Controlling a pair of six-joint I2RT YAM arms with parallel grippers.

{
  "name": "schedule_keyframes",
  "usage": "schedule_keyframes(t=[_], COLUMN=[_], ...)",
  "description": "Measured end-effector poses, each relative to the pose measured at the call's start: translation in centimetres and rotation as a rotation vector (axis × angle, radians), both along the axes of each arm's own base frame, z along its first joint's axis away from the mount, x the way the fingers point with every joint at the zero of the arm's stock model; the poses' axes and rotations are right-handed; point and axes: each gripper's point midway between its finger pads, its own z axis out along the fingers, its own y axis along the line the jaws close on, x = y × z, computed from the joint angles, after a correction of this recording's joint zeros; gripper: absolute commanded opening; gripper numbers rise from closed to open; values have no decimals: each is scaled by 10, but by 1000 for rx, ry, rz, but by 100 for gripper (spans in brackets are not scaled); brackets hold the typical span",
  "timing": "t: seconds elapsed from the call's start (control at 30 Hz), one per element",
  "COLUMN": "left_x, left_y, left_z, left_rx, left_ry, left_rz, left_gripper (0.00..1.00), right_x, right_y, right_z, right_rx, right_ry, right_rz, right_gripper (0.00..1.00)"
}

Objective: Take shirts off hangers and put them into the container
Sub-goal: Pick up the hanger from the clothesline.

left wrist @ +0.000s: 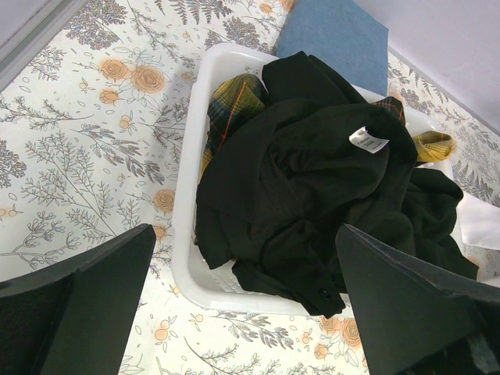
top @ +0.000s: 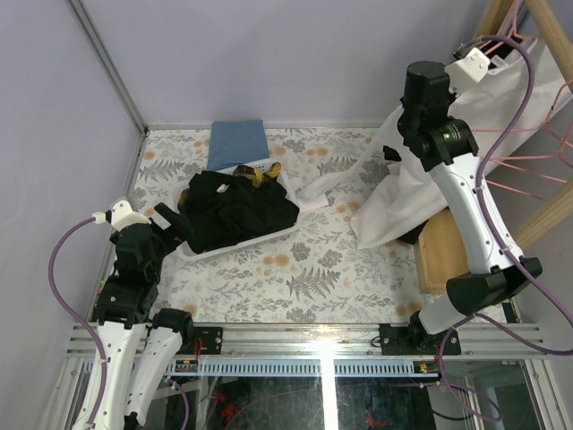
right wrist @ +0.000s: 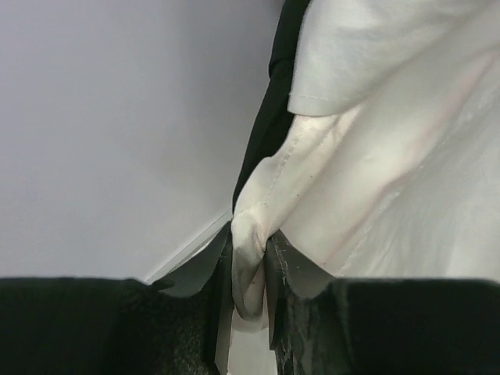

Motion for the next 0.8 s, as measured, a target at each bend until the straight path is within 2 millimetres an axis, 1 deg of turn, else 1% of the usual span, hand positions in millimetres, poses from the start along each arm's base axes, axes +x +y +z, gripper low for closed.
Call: schedule_keyframes(t=[0.2,0.27,0.4,0.5,0.57,0.63,0.7,0.8], left_x=[0,0,0,0,0,0,0,0], left_y=[0,0,0,0,0,0,0,0], left_z=[0,0,0,0,0,0,0,0], left_rx=[0,0,0,0,0,0,0,0], left_ry=[0,0,0,0,0,0,0,0], left_rz=[0,0,0,0,0,0,0,0], left_gripper=[100,100,100,100,100,100,100,100], right_x=[-28,-39,-60,-69,-75,-82,-89,-103], right_y=[17,26,35,40,48,59,68,79], right_z=[15,13,-6,-23,-37,-48,-53,-53], right_rx=[-54,-51,-27,-1,19,43,71,114], right_ry=[-22,-29,-10,11,36,60,74,74], right_rz=[70,108,174,221,277,348,412,495], right_gripper=[10,10,10,10,10,7,7,7])
